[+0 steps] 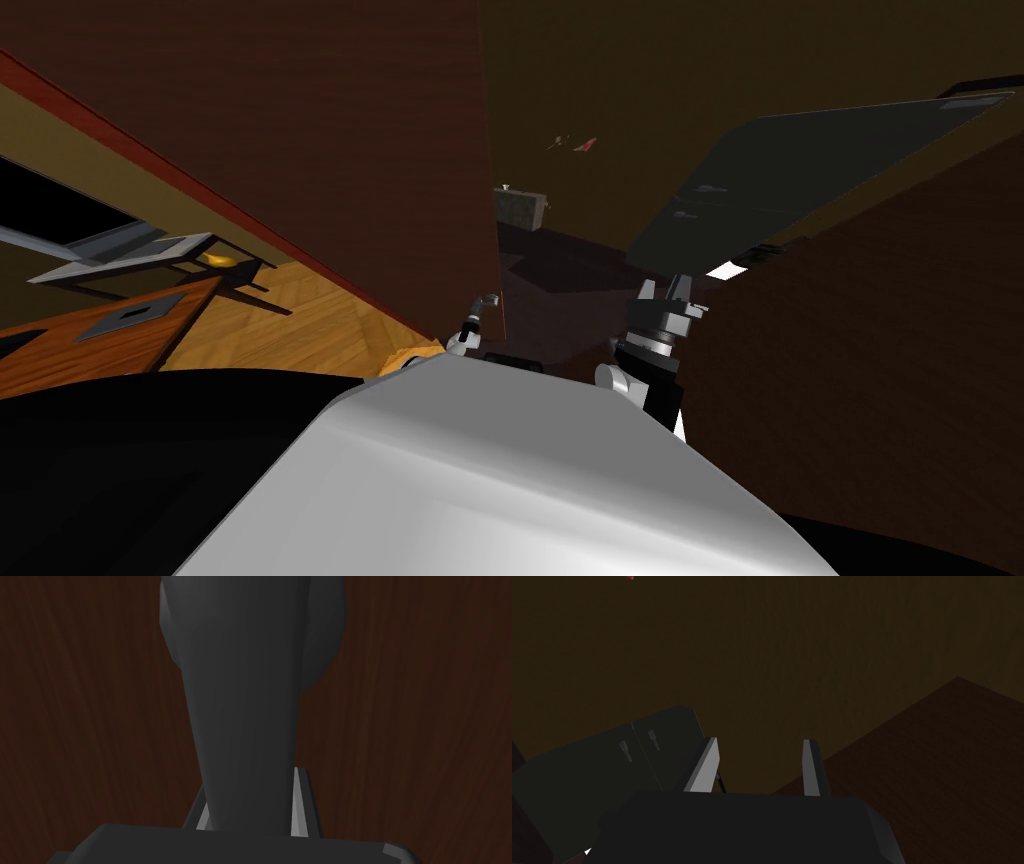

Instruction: Push the door open

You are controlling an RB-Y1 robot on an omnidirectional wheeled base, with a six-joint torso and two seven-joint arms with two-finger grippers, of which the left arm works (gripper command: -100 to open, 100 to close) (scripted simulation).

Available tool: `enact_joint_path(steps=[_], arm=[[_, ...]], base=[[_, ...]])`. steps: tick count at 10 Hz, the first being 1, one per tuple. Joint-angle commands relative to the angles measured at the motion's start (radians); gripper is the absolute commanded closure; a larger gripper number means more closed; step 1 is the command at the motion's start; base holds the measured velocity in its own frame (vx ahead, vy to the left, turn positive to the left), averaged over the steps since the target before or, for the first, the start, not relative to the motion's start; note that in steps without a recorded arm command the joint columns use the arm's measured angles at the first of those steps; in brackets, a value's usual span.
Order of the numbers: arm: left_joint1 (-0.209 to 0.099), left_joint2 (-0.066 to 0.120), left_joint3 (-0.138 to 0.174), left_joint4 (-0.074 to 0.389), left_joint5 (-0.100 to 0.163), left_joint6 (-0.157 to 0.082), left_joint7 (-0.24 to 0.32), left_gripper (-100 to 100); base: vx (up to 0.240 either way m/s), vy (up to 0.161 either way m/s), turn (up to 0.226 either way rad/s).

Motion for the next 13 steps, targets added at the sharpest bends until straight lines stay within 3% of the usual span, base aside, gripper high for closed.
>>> enact_joint_path(steps=[1, 8, 13], arm=[[-0.02, 0.023, 0.024, 0.024, 0.013, -0.033, -0.01, 100], [-0.022, 0.014, 0.073, 0.02, 0.04, -0.037, -0.057, 100], [-0.024, -0.022, 0.126, 0.015, 0.07, -0.041, -0.107, 100]], base=[[0.12, -0.008, 0.049], [0.149, -0.011, 0.063], [0.188, -0.044, 0.096]])
